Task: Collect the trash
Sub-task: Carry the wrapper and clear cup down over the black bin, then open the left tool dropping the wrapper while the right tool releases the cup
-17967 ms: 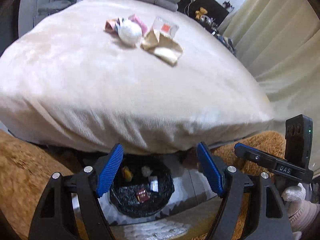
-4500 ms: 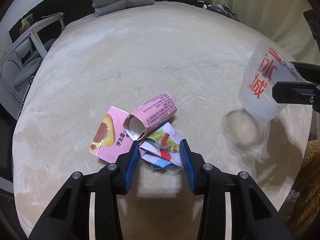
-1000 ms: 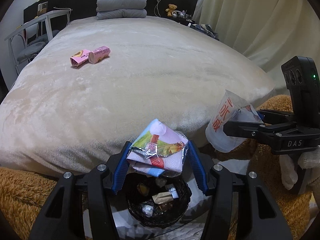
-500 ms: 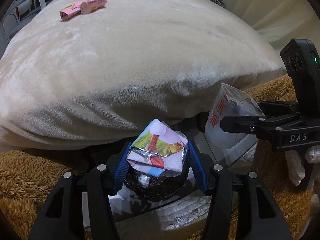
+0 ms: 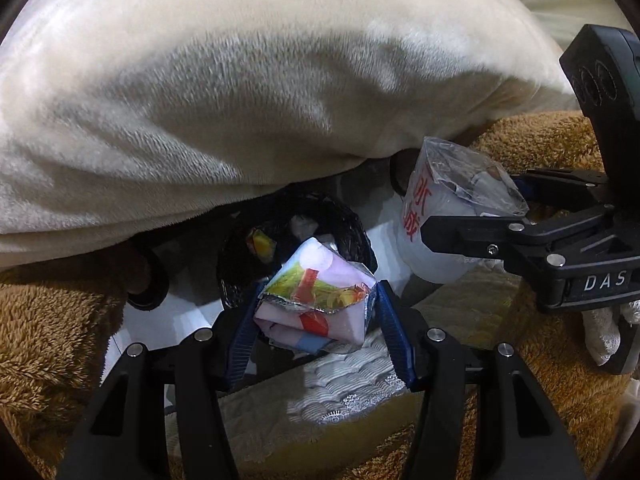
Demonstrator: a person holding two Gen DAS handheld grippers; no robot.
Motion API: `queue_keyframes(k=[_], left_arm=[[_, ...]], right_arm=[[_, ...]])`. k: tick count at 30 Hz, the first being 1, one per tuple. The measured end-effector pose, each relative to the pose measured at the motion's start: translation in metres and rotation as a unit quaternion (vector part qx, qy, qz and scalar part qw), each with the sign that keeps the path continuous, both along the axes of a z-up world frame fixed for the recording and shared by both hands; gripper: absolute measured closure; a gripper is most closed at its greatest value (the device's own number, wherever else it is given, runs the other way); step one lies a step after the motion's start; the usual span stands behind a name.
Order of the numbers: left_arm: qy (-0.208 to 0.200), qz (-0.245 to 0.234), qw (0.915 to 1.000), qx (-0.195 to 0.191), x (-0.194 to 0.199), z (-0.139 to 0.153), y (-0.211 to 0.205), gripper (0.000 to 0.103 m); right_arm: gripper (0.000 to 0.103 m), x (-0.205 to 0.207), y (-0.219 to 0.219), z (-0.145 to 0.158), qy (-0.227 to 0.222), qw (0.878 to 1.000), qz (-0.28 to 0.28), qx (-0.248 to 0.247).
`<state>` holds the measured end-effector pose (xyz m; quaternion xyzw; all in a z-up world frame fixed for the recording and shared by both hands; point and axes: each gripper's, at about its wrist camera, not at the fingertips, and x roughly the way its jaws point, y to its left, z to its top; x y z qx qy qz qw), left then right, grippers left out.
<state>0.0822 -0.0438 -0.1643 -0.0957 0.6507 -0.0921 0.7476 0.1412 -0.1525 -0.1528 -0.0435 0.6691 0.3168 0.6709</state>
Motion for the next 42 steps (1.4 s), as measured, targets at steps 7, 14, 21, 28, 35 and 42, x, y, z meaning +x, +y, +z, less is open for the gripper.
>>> queue_keyframes(k=[7,14,21,28,35,42], left_arm=[[0.031,-0.002,0.9995,-0.003,0.005,-0.012,-0.002,0.048],[0.054,-0.004,0.9985,0.0,0.005,-0.028,-0.01,0.048],[0.072,-0.003,0.9974,0.0,0.01,-0.034,-0.007,0.048],[0.08,-0.007,0.9968,0.0,0.009,-0.033,-0.007,0.048],[0.086,-0.01,0.9962,0.003,0.01,-0.035,-0.006,0.047],[0.089,-0.009,0.9958,0.02,0.01,-0.036,-0.005,0.032]], right_arm=[[0.032,0.005,0.0,-0.015,0.033,0.999,0.004,-0.013],[0.032,0.006,0.003,-0.025,0.054,0.998,0.01,-0.024],[0.032,0.004,0.006,-0.033,0.065,0.997,0.011,-0.036],[0.032,0.005,0.006,-0.036,0.073,0.997,0.01,-0.038],[0.031,0.005,0.008,-0.037,0.075,0.996,0.012,-0.037],[0.019,0.009,0.002,-0.037,0.079,0.996,-0.011,-0.035]])
